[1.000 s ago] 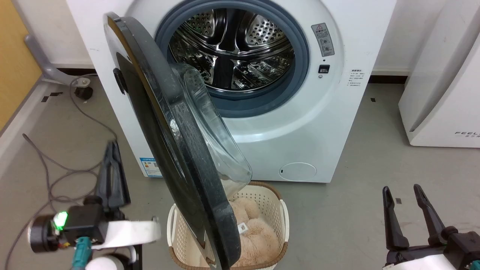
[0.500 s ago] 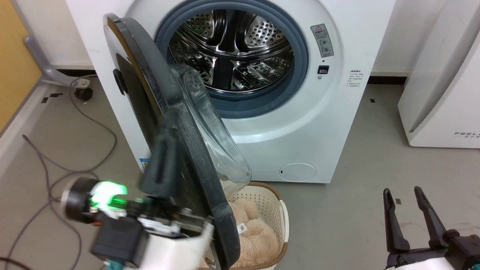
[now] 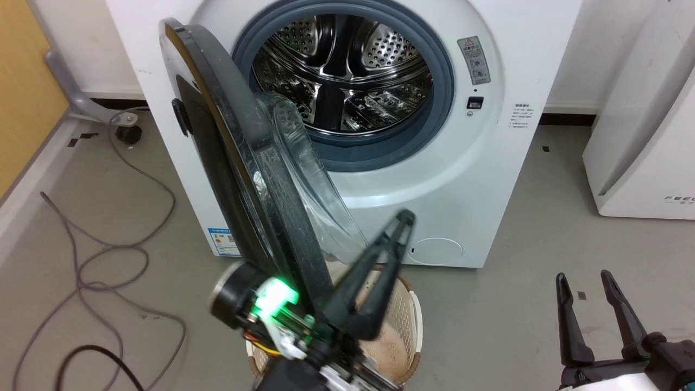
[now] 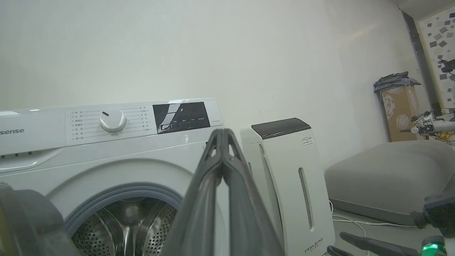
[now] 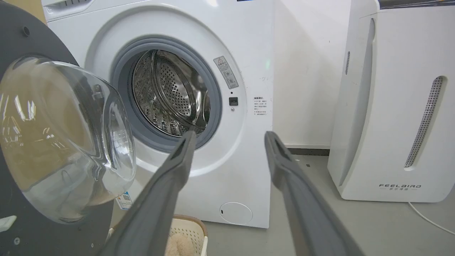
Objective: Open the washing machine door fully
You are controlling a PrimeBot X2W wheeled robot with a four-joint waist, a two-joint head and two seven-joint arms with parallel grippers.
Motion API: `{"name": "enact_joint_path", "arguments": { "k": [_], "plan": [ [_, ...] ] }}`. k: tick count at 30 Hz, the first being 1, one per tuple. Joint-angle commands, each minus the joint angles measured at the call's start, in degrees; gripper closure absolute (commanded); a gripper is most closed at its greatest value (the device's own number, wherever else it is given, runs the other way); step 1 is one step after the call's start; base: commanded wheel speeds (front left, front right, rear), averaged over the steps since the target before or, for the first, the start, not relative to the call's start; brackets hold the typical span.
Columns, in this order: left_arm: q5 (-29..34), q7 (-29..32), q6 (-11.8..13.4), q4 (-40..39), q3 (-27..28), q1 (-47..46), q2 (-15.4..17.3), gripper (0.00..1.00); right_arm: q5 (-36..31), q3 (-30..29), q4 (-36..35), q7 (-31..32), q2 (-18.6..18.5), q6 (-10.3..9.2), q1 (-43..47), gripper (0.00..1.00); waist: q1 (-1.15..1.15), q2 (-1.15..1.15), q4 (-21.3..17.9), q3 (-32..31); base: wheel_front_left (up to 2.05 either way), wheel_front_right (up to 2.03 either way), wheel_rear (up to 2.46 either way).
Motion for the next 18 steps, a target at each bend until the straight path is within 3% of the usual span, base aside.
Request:
{"name": "enact_joint_path", "arguments": {
  "k": [1,18],
  "plan": [
    [0.35,-0.24,-0.31,0.51,-0.74,0.87,0.02,1.00,0.37,-0.08,-0.11,-0.26,0.27,0.29,0.62,0.00,0.00,0.00,0.09,0.00,0.00,0.00,0.00],
    [-0.20,-0.24,-0.10,9.81,-8.11,6.81,0.78,1.00,0.40,-0.17,0.33,-0.26,0.27,0.29,0.45,0.00,0.00,0.00,1.11,0.52,0.00,0.00,0.00]
  ]
}}
